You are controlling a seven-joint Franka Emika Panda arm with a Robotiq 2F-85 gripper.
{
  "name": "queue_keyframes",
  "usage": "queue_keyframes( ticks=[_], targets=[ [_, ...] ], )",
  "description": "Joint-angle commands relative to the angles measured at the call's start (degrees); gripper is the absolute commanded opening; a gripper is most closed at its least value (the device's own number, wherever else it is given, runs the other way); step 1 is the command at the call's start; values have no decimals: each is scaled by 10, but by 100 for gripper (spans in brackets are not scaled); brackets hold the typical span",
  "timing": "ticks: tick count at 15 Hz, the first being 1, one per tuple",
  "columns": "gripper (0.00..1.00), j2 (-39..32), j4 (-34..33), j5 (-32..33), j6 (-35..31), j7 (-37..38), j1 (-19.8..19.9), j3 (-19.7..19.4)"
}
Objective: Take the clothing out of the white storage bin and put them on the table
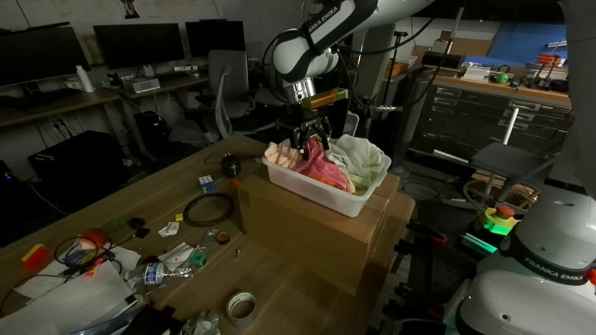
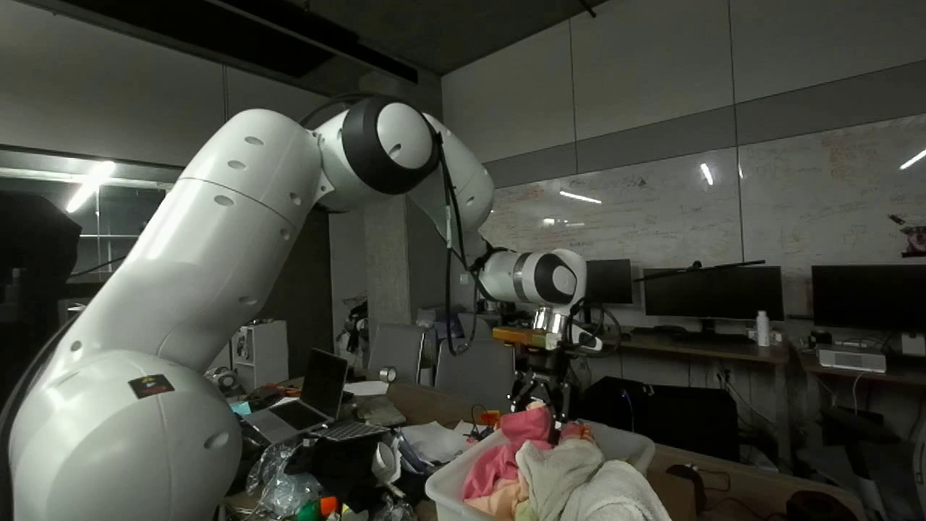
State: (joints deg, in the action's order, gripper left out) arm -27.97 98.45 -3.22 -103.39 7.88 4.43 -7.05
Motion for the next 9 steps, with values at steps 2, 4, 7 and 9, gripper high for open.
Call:
queue_keyframes(
  ticks=[2, 4, 7, 9],
  targets=[
    [70, -20, -36, -17, 23, -1, 11, 11],
    [53, -22, -38, -18, 25, -2, 11, 11],
    [30, -22, -40, -20, 25, -5, 12, 12],
    [15, -20, -40, -23, 24, -6, 14, 13]
  ],
)
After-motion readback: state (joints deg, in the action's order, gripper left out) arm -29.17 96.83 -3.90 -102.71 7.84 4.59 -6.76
